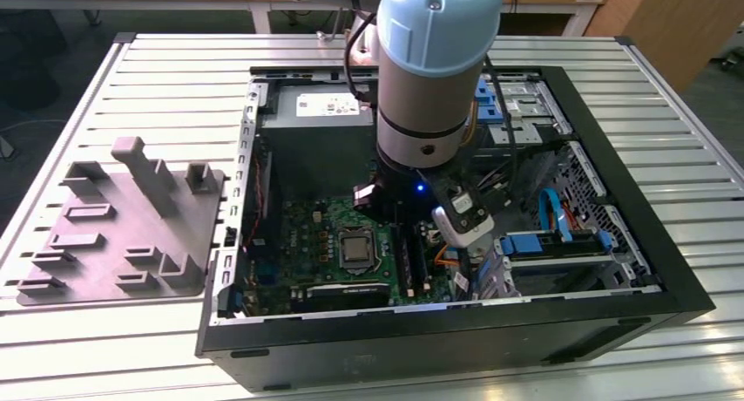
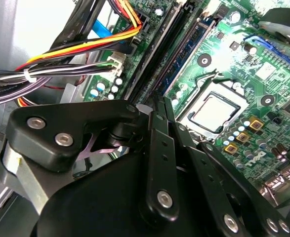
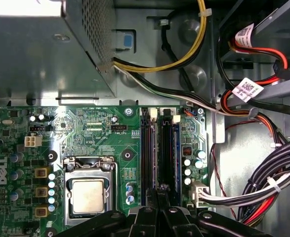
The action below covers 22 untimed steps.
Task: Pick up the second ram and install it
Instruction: 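Insert the second ram into the second slot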
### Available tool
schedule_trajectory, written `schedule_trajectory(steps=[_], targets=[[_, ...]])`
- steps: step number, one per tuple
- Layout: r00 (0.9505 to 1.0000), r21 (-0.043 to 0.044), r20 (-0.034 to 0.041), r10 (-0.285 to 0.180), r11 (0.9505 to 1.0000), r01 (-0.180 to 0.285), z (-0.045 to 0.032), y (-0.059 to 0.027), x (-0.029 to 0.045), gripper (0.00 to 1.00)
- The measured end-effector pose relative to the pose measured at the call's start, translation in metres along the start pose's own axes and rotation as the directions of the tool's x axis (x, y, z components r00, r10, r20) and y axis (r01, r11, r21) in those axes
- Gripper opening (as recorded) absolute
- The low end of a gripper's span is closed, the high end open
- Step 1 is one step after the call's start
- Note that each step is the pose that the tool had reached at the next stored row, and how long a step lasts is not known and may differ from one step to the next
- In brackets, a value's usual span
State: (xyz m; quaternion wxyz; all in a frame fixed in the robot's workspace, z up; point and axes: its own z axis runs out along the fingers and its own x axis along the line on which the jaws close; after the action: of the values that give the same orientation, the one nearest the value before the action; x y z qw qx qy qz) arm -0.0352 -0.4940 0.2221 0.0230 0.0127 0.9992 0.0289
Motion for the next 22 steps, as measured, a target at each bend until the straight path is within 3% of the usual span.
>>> schedule_trajectory(steps=[22], targets=[[1.0, -0.0003, 0.0001, 0.0, 1.0, 0.0, 0.0057, -0.0003, 0.0003, 0.11]])
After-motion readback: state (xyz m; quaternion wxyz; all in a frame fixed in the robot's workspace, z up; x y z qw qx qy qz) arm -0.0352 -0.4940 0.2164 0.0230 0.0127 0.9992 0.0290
